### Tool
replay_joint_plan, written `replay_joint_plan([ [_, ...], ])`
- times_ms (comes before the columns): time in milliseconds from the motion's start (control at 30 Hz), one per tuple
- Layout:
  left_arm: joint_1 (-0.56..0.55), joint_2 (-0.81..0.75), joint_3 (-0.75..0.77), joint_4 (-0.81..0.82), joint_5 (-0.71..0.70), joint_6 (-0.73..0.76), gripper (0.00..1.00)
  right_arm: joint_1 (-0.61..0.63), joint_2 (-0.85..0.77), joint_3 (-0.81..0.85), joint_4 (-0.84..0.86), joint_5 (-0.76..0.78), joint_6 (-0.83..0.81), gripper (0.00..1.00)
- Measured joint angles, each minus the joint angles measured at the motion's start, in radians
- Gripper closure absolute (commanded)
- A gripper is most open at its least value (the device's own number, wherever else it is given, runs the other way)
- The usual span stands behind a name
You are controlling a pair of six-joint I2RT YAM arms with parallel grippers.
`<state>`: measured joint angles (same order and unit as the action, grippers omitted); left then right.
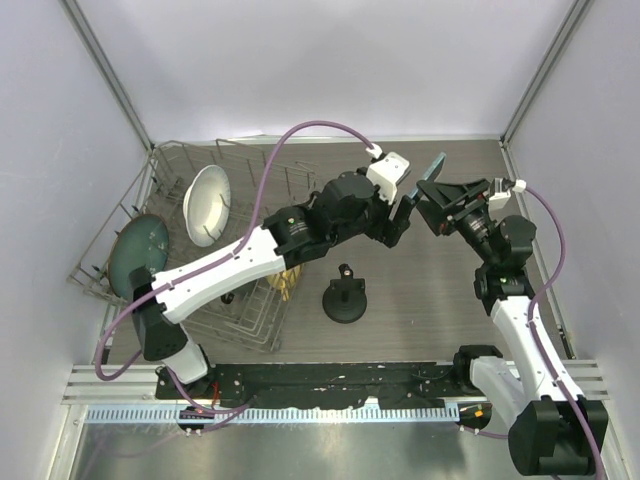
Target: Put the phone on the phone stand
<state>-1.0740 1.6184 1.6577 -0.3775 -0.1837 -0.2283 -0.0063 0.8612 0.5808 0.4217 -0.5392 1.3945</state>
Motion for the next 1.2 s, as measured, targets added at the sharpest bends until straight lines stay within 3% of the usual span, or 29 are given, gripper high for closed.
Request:
replay_joint_plan([
  [400, -0.026, 0.104, 0.085, 0.004, -0.038, 0.001, 0.43, 0.001, -0.067, -0.05, -0.051, 0.006, 0.002, 1.0],
  [700, -0.034, 0.167, 0.147, -0.001, -0.053, 0.003, 0.65, 0.041, -0.106, -0.071, -0.056, 0.017, 0.027, 1.0],
  [767, -0.035, 0.173, 0.153, -0.002, -0.053, 0.005, 0.77, 0.051, -0.114, -0.079, -0.056, 0.018, 0.031, 0.99],
  [800, -0.035, 0.174, 0.156, -0.002, -0.054, 0.003, 0.93, 0.053, -0.116, -0.082, -0.056, 0.018, 0.032, 0.99],
  [833, -0.036, 0.175, 0.158, -0.005, -0.057, 0.005, 1.0, 0.053, -0.117, -0.084, -0.056, 0.019, 0.034, 0.99],
  [867, -0.037, 0.176, 0.16, -0.008, -0.071, 0.01, 1.0, 0.054, -0.118, -0.084, -0.056, 0.018, 0.035, 0.99],
  [933, -0.037, 0.18, 0.164, -0.012, -0.071, 0.019, 1.0, 0.055, -0.118, -0.084, -0.058, 0.017, 0.034, 0.91],
  [967, -0.037, 0.18, 0.167, -0.015, -0.072, 0.018, 1.0, 0.055, -0.118, -0.084, -0.058, 0.017, 0.033, 0.74],
  [1000, -0.037, 0.18, 0.169, -0.019, -0.073, 0.015, 1.0, 0.055, -0.119, -0.084, -0.058, 0.014, 0.03, 0.64],
  [1033, -0.038, 0.18, 0.17, -0.02, -0.073, 0.013, 1.0, 0.056, -0.122, -0.084, -0.06, 0.014, 0.026, 0.44],
  [1133, -0.039, 0.177, 0.169, -0.024, -0.072, -0.003, 1.0, 0.056, -0.129, -0.071, -0.09, 0.012, -0.001, 0.17],
  [1200, -0.039, 0.166, 0.158, -0.023, -0.069, -0.015, 1.0, 0.056, -0.132, -0.045, -0.134, 0.006, -0.037, 0.13],
])
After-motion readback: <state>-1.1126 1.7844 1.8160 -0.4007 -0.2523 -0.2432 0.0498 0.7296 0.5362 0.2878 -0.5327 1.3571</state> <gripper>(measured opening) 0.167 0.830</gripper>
